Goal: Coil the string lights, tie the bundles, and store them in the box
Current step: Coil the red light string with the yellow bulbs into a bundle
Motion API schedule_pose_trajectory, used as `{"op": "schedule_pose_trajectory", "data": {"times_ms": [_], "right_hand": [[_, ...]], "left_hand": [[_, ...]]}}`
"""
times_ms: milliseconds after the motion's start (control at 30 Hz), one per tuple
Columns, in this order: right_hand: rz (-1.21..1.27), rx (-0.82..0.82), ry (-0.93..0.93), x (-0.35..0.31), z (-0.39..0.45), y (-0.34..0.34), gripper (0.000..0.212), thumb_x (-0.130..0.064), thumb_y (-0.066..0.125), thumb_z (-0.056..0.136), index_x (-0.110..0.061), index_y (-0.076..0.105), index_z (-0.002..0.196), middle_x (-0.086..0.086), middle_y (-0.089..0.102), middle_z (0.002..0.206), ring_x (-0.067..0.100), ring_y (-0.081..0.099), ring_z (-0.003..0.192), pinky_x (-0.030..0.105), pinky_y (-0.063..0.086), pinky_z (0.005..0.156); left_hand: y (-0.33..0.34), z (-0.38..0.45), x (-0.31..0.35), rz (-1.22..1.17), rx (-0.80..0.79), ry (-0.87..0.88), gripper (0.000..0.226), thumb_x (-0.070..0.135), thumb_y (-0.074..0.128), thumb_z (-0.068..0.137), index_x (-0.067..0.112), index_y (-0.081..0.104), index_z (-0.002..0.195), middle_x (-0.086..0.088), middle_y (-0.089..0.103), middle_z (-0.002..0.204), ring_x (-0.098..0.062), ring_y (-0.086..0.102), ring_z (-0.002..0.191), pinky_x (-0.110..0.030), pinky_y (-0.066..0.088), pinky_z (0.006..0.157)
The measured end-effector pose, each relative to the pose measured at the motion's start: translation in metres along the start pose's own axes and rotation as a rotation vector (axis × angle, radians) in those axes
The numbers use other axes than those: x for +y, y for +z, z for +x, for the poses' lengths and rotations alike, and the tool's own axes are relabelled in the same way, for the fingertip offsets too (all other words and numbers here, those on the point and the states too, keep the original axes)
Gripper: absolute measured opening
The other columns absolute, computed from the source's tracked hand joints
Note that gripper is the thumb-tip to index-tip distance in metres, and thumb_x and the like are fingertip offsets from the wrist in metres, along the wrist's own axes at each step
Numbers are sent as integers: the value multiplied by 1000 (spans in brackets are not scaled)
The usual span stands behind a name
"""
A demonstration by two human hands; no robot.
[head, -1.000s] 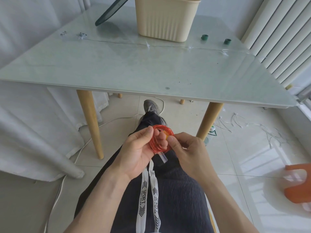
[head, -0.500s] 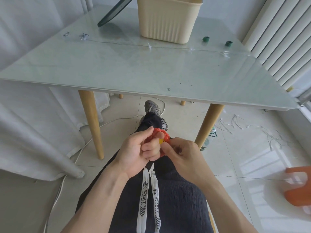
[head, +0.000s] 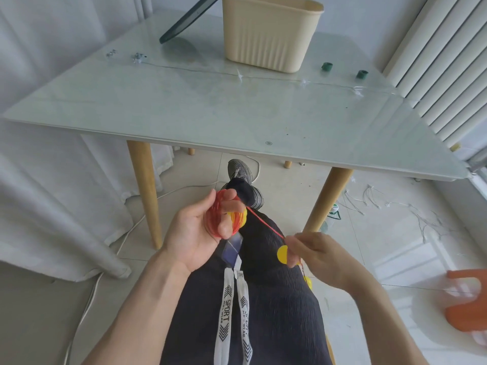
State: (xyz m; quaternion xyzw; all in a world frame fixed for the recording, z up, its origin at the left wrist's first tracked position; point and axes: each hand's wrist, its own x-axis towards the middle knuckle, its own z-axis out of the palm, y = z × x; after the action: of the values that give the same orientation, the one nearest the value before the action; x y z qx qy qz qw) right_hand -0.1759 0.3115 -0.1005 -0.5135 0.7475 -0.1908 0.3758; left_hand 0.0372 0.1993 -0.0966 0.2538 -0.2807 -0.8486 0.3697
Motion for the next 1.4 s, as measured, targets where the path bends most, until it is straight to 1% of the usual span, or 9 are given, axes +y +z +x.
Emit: {"op": "schedule_pose_trajectory", "data": {"times_ms": [100, 200, 367, 567, 733, 933, 1100, 1267, 1400], "right_hand": [[-24, -3, 40, 11, -4, -6, 40, -40, 48, 101, -16, 64, 73, -6, 73, 71, 13, 55, 60, 24, 44, 60], [11, 158, 1, 15, -5, -4, 34, -35, 55, 97, -14, 66, 72, -5, 60, 53, 21, 58, 55, 33, 45, 57], [44, 168, -140, 12, -11, 7, 16, -31, 64, 94, -32, 74, 82, -7, 38, 51, 10, 33, 49, 21, 29, 50], [-62, 55, -221, -8, -15, 23, 17, -21, 63, 93, -31, 77, 96, -8, 52, 53, 7, 45, 50, 14, 36, 53], [-246, 35, -301, -25, -23, 33, 21, -23, 56, 95, -29, 74, 105, -16, 47, 48, 2, 52, 56, 13, 37, 55], [-320, 17, -378, -48, -40, 27, 25, -29, 51, 99, -31, 72, 111, -24, 42, 57, -10, 48, 62, 13, 35, 61], [-290, 41, -500, -61, -40, 6, 17, -21, 60, 96, -31, 74, 92, -23, 60, 75, -9, 51, 68, 11, 38, 61], [-252, 139, -548, -60, -32, -3, 14, -14, 66, 90, -22, 70, 79, -17, 62, 67, -1, 57, 65, 8, 38, 62], [-24, 115, -450, -55, -26, -1, 21, -25, 74, 88, -29, 54, 83, -8, 69, 67, 12, 62, 62, 18, 46, 58]], "left_hand": [[-4, 0, 4, 100, -36, -8, 44, 30, 39, 94, -5, 61, 109, -22, 73, 104, -15, 58, 45, -18, 39, 43], [-5, 1, 2, 142, -55, -52, 55, 36, 38, 95, -9, 52, 125, -26, 66, 122, -26, 73, 74, -21, 47, 49], [-3, 4, -3, 43, -40, -45, 51, 33, 39, 97, -8, 57, 120, -29, 67, 116, -42, 70, 98, -45, 59, 88], [0, 2, -11, 53, -33, -12, 39, 18, 48, 93, -10, 62, 116, -25, 73, 92, -44, 70, 99, -47, 57, 92], [3, 2, -15, 78, -95, -24, 32, 13, 59, 89, -6, 69, 113, -32, 66, 116, -47, 62, 115, -54, 51, 99], [12, 2, -21, 233, -93, -60, 35, 10, 50, 94, -9, 58, 122, -29, 65, 122, -47, 66, 106, -48, 58, 88], [15, 0, -28, 499, -193, -158, 27, 2, 46, 101, -2, 55, 125, -17, 72, 113, -36, 67, 100, -43, 52, 86], [21, -6, -24, 584, -460, -247, 35, 20, 41, 101, -8, 59, 92, -19, 62, 62, -29, 57, 49, -25, 39, 44], [21, -7, -16, 754, -493, -322, 59, 45, 32, 105, 16, 70, 70, -13, 51, 51, -15, 26, 34, -19, 22, 37]]}}
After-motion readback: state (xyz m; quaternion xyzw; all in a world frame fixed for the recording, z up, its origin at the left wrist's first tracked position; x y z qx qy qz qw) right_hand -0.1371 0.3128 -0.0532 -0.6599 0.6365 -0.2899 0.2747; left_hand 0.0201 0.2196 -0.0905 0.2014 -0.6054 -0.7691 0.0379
